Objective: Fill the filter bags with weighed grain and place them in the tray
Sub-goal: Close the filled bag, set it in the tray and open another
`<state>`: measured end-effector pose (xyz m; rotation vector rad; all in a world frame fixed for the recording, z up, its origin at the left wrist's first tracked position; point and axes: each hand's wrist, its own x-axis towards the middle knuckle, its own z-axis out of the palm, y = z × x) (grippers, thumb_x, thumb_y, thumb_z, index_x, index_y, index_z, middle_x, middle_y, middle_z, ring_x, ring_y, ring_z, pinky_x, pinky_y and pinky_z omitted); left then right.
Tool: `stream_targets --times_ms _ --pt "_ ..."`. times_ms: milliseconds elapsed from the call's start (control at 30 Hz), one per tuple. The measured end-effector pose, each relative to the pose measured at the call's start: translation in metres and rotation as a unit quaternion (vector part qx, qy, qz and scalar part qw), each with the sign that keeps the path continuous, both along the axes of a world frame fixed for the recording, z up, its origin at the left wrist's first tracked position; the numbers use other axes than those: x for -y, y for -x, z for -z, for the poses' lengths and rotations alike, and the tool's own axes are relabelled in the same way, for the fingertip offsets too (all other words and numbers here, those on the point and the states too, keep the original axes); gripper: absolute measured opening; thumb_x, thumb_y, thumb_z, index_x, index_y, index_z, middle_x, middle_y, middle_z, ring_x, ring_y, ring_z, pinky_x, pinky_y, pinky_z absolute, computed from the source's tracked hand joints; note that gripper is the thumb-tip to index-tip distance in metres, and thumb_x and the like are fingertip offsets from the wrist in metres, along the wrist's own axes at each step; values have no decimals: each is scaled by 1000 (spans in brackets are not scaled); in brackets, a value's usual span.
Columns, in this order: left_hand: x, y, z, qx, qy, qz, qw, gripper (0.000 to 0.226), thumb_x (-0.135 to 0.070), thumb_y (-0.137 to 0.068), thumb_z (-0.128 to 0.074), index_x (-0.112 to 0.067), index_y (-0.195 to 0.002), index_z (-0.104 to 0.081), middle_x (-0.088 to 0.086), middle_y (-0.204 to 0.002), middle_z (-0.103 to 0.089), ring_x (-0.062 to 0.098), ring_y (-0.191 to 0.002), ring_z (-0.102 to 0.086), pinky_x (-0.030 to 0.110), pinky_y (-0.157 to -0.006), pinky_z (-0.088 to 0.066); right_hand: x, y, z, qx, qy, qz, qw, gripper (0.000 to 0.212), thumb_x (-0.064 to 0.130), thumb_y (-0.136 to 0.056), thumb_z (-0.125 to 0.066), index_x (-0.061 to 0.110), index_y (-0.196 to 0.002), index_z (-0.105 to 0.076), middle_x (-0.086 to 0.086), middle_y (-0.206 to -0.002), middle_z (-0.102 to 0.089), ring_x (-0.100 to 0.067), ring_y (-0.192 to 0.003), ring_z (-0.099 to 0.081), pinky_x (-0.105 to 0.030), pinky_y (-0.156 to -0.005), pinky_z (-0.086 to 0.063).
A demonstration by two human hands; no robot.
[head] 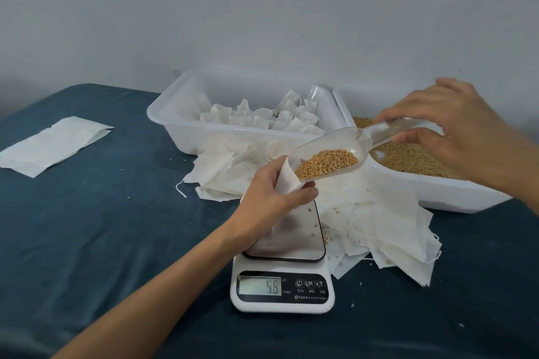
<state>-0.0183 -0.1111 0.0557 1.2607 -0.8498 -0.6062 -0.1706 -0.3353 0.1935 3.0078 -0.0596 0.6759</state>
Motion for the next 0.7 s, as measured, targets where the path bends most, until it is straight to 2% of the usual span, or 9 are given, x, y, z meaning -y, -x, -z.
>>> stream_targets --times_ms 67,133,267,333,400,600,700 --pt "0 0 0 3 -3 -4 1000 32 -11 -89 -78 -22 -118 -70 -4 -106 -77 7 -99 -72 21 -84 -55 -1 0 -1 4 11 -5 1000 24 21 -93 -71 23 -117 -71 6 -111 -70 -23 -104 -60 -55 -115 -24" --pt "0 0 1 5 -10 -10 1000 31 -17 -86 -79 -23 -115 -70 -2 -101 -77 8 -96 -71 21 -86 -55 -3 1 -3 4 10 -1 1000 25 26 -93 -65 22 -118 -71 5 -111 -69 -24 -106 -59 -51 -117 -20" --pt "1 -1 3 7 -14 -7 1000 29 -23 -84 -80 -25 -112 -70 1 -100 -76 10 -96 -71 22 -89 -55 -6 3 -4 7 21 2 1000 26 14 -94 -70 21 -118 -72 3 -111 -69 -28 -108 -60 -51 -118 -17" --pt "1 -1 3 7 -10 -5 1000 29 -23 -85 -79 -24 -112 -70 0 -100 -76 11 -96 -71 21 -89 -55 -7 3 -4 6 26 -2 1000 24 22 -96 -63 21 -118 -71 4 -111 -69 -27 -108 -59 -51 -119 -17" --pt "1 -1 3 7 -7 -4 1000 30 -20 -86 -80 -23 -114 -69 0 -102 -76 12 -98 -71 22 -89 -55 -8 4 -5 -3 25 5 1000 32 28 -91 -56 21 -118 -71 4 -111 -69 -27 -108 -59 -52 -119 -17" --pt "1 -2 0 8 0 -5 1000 35 -16 -88 -81 -22 -119 -68 -2 -113 -76 13 -107 -71 20 -89 -54 -7 4 -3 11 39 1 999 24 18 -96 -65 21 -119 -71 3 -111 -69 -29 -109 -60 -54 -119 -18" --pt "0 -2 -1 2 7 -7 1000 35 -15 -87 -82 -22 -118 -68 -1 -115 -76 13 -106 -72 19 -88 -54 -8 4 -3 5 45 5 999 31 26 -91 -57 23 -119 -71 5 -110 -68 -27 -109 -59 -52 -120 -16"
